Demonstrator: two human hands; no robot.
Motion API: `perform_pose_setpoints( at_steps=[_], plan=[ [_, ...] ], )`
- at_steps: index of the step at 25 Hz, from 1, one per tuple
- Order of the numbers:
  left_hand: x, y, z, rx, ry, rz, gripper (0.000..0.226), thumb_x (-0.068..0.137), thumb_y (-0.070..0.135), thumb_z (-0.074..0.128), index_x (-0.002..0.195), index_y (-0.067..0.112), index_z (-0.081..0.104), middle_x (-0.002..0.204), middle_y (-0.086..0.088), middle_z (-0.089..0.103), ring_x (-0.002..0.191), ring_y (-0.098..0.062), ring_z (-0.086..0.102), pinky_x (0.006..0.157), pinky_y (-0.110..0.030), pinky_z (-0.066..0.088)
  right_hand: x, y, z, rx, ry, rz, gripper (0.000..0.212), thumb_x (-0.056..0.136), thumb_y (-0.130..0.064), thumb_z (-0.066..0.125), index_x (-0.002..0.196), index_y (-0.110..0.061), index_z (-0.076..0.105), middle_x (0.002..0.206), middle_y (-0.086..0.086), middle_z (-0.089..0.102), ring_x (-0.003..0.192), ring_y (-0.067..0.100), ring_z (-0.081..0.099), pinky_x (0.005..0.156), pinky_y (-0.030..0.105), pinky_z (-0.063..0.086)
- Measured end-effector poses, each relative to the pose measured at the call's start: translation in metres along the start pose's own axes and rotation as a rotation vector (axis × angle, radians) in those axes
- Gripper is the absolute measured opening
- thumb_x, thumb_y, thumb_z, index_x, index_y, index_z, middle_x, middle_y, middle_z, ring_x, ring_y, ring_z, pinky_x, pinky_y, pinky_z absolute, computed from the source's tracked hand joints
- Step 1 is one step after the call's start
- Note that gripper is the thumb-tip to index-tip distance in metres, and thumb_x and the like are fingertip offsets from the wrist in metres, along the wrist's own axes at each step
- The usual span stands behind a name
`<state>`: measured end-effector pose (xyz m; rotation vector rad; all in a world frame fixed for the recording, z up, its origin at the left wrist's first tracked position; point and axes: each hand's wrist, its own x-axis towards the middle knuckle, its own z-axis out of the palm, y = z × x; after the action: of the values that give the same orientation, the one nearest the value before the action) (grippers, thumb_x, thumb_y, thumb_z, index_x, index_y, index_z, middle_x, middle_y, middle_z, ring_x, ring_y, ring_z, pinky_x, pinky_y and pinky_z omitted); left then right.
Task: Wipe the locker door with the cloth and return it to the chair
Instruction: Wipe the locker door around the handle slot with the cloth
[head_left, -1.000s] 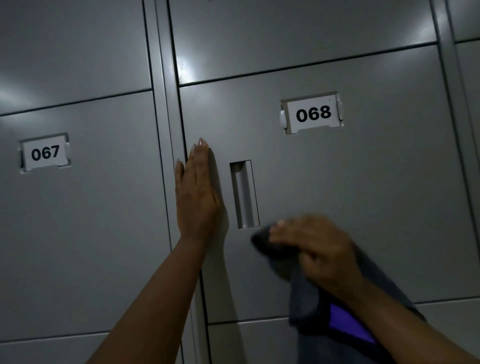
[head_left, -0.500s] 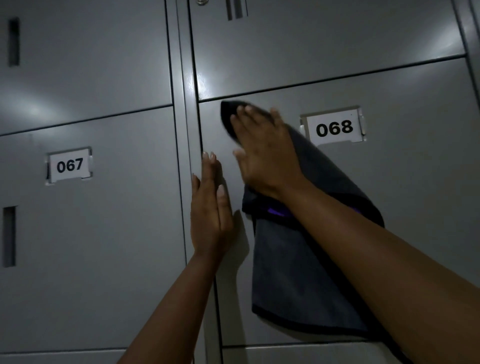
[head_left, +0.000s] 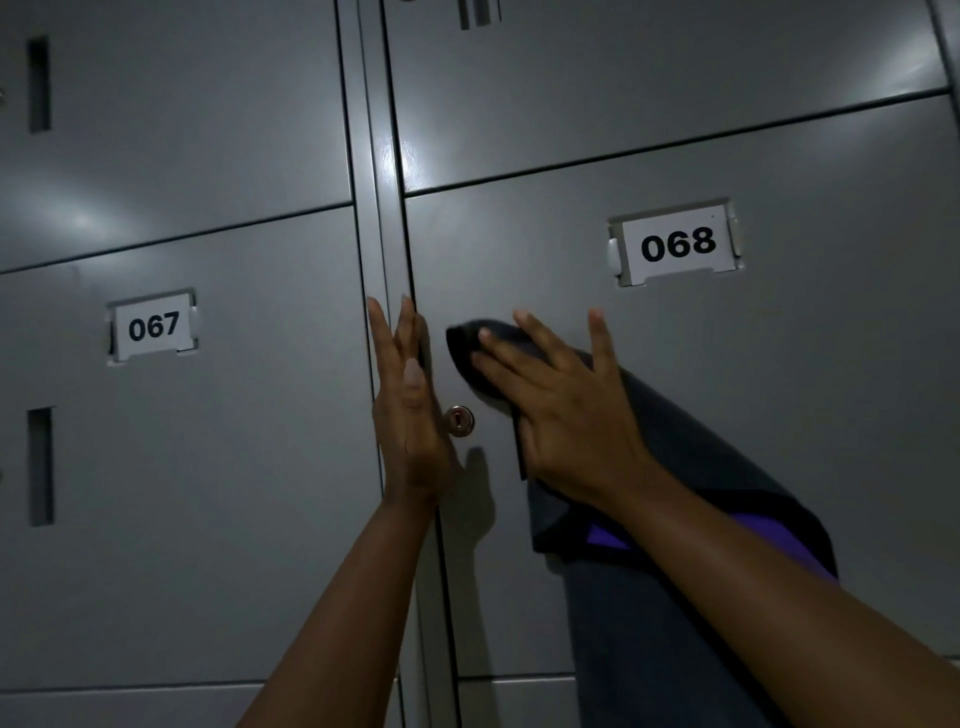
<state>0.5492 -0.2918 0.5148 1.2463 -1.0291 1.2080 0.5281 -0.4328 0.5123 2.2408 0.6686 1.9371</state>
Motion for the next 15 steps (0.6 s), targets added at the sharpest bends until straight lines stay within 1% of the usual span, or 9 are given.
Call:
perform_pose_setpoints(
  at_steps=[2,4,5,7,9,10,12,14,15],
  plan=[
    [0.000,0.001,-0.005,-0.083,-0.023,-0.040,0.081,0.091,0.056,0.030,0.144,0.006,-0.005,0.152,-0.015,0.019,0.140,-0.017,0.023,0.116,-0.027,0.020,0.021,-0.009,0.002,0.060,0.013,0.006,0.059,0.074,-0.023,0.031,0.130,-0.015,0.048,0.139,0.006,0.049,0.133,0.027,0.035,0.108,0.051,0.001],
    [0.002,0.003,-0.009,-0.151,-0.047,-0.077,0.089,0.086,0.064,0.033,0.145,0.009,-0.005,0.153,-0.012,0.018,0.141,-0.018,0.021,0.118,-0.035,0.016,0.023,-0.019,0.008,0.082,-0.005,-0.086,0.058,0.073,-0.024,0.031,0.127,-0.013,0.052,0.136,0.008,0.052,0.130,0.026,0.041,0.108,0.045,0.006],
    [0.003,0.004,-0.010,-0.169,-0.053,-0.097,0.092,0.084,0.067,0.034,0.145,0.011,-0.005,0.153,-0.009,0.017,0.141,-0.015,0.021,0.118,-0.033,0.016,0.016,-0.023,0.011,0.079,-0.022,-0.134,0.057,0.073,-0.024,0.032,0.125,-0.013,0.054,0.134,0.008,0.054,0.128,0.026,0.043,0.108,0.044,0.009],
    [0.005,0.004,-0.010,-0.145,-0.050,-0.116,0.096,0.080,0.072,0.034,0.145,0.013,-0.004,0.153,-0.005,0.017,0.140,-0.010,0.021,0.116,-0.024,0.017,-0.003,-0.027,0.015,0.077,-0.039,-0.205,0.054,0.073,-0.020,0.034,0.121,-0.013,0.057,0.132,0.007,0.056,0.127,0.024,0.044,0.108,0.042,0.012],
    [0.006,0.003,-0.010,-0.116,-0.049,-0.107,0.097,0.078,0.074,0.032,0.145,0.013,-0.001,0.153,-0.006,0.017,0.139,-0.007,0.023,0.112,-0.015,0.019,-0.023,-0.029,0.018,0.068,-0.058,-0.253,0.049,0.074,-0.018,0.036,0.116,-0.013,0.060,0.130,0.005,0.058,0.127,0.024,0.042,0.109,0.043,0.013],
    [0.005,0.002,-0.009,-0.100,-0.046,-0.093,0.094,0.079,0.074,0.030,0.145,0.013,0.001,0.153,-0.008,0.017,0.139,-0.008,0.023,0.111,-0.013,0.020,-0.033,-0.030,0.019,0.058,-0.075,-0.277,0.046,0.076,-0.018,0.036,0.114,-0.015,0.061,0.129,0.003,0.059,0.128,0.023,0.040,0.109,0.043,0.014],
    [0.005,0.001,-0.009,-0.061,-0.053,-0.085,0.081,0.085,0.068,0.026,0.143,0.016,0.004,0.154,-0.008,0.017,0.139,-0.009,0.022,0.113,-0.018,0.018,-0.058,-0.029,0.020,0.034,-0.129,-0.339,0.042,0.080,-0.023,0.038,0.118,-0.020,0.057,0.130,-0.001,0.058,0.131,0.020,0.033,0.110,0.045,0.012],
    [0.003,-0.002,-0.008,0.008,-0.077,-0.071,0.066,0.091,0.054,0.020,0.142,0.015,0.007,0.154,-0.006,0.015,0.141,-0.010,0.018,0.116,-0.023,0.014,-0.089,-0.024,0.017,-0.033,-0.171,-0.404,0.048,0.080,-0.027,0.040,0.128,-0.023,0.048,0.136,-0.006,0.052,0.134,0.018,0.027,0.111,0.050,0.008],
    [0.002,-0.003,-0.008,0.101,-0.094,-0.034,0.060,0.093,0.044,0.017,0.143,0.011,0.008,0.154,-0.008,0.012,0.142,-0.010,0.014,0.116,-0.022,0.011,-0.104,-0.018,0.013,-0.075,-0.166,-0.409,0.053,0.078,-0.026,0.040,0.131,-0.024,0.044,0.139,-0.008,0.049,0.136,0.018,0.024,0.110,0.053,0.005]
  ],
)
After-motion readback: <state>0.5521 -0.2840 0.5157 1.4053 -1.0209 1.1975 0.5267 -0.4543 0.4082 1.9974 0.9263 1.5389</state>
